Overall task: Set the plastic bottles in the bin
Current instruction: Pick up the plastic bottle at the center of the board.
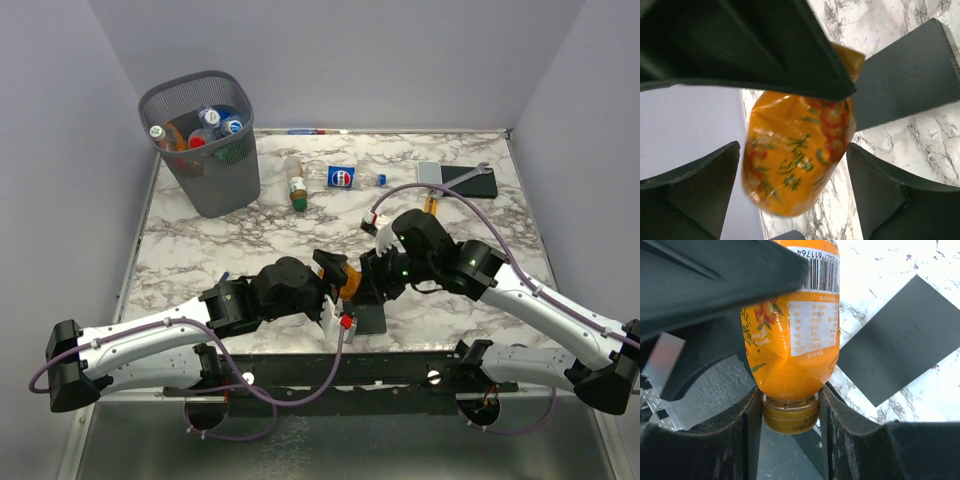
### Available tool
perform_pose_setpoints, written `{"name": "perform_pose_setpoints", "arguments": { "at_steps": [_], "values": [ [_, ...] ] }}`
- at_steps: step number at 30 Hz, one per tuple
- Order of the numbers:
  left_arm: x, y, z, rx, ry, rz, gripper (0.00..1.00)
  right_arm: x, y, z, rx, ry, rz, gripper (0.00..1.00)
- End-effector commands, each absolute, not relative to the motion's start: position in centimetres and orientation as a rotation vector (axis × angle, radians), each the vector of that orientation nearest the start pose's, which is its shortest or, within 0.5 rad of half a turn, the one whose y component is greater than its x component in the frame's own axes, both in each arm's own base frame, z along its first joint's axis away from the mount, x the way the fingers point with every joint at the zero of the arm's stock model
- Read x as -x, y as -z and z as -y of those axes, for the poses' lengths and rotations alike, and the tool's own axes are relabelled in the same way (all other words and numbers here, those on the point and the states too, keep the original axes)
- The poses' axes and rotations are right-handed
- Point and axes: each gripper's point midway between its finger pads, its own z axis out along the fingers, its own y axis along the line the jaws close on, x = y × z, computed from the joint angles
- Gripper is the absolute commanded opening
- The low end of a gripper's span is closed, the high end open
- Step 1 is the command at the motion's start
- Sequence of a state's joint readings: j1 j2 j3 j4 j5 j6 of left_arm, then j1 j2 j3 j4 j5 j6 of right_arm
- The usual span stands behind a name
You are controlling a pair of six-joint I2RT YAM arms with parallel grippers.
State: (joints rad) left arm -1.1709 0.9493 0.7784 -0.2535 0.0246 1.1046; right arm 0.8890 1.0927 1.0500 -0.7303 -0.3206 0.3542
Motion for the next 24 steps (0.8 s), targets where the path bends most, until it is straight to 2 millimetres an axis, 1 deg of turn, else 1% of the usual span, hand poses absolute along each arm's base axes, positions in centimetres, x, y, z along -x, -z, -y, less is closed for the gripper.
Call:
{"name": "perform_pose_setpoints", "arguments": {
  "at_steps": [1, 5, 6, 10, 12, 13, 14, 15, 16, 18, 19, 21, 24],
  "values": [
    [-16.4, -23.8, 30.7, -1.799, 0.051, -0.800, 0.85, -12.1, -22.5, -27.4, 0.893, -1.015, -2.322, 0.30],
    [-17.1, -23.6, 30.6, -1.791, 0.022, -0.835, 0.76, -12.0, -23.0, -27.4, 0.897, -1.024, -2.313, 0.30],
    [-17.1, -23.6, 30.7, -1.788, 0.021, -0.841, 0.72, -12.0, -23.2, -27.4, 0.897, -1.027, -2.311, 0.30],
    [-17.2, -24.1, 30.8, -1.749, 0.031, -0.851, 0.45, -11.9, -23.9, -27.5, 0.898, -1.041, -2.294, 0.31],
    [-17.1, -24.5, 31.0, -1.721, 0.046, -0.849, 0.41, -11.9, -24.5, -27.5, 0.892, -1.046, -2.283, 0.34],
    [-17.1, -24.7, 31.0, -1.707, 0.056, -0.851, 0.40, -12.0, -24.9, -27.5, 0.887, -1.048, -2.275, 0.41],
    [-17.0, -24.8, 31.1, -1.697, 0.066, -0.855, 0.39, -12.0, -25.3, -27.6, 0.879, -1.053, -2.265, 0.51],
    [-17.0, -24.9, 31.1, -1.687, 0.076, -0.864, 0.39, -12.1, -26.0, -27.6, 0.873, -1.060, -2.247, 0.65],
    [-17.0, -25.0, 31.2, -1.675, 0.088, -0.874, 0.39, -12.2, -26.7, -27.6, 0.862, -1.062, -2.229, 0.76],
    [-16.8, -25.2, 31.2, -1.641, 0.133, -0.915, 0.39, -12.7, -28.5, -27.4, 0.819, -1.051, -2.174, 0.89],
    [-16.6, -25.4, 31.4, -1.618, 0.170, -0.939, 0.37, -13.0, -29.7, -27.1, 0.795, -1.042, -2.134, 0.93],
    [-15.9, -25.8, 31.9, -1.552, 0.282, -1.002, 0.33, -14.0, -32.4, -26.2, 0.715, -1.006, -2.026, 0.96],
    [-14.4, -26.6, 33.1, -1.410, 0.511, -1.104, 0.27, -15.4, -36.3, -23.8, 0.551, -0.962, -1.815, 0.98]
  ]
}}
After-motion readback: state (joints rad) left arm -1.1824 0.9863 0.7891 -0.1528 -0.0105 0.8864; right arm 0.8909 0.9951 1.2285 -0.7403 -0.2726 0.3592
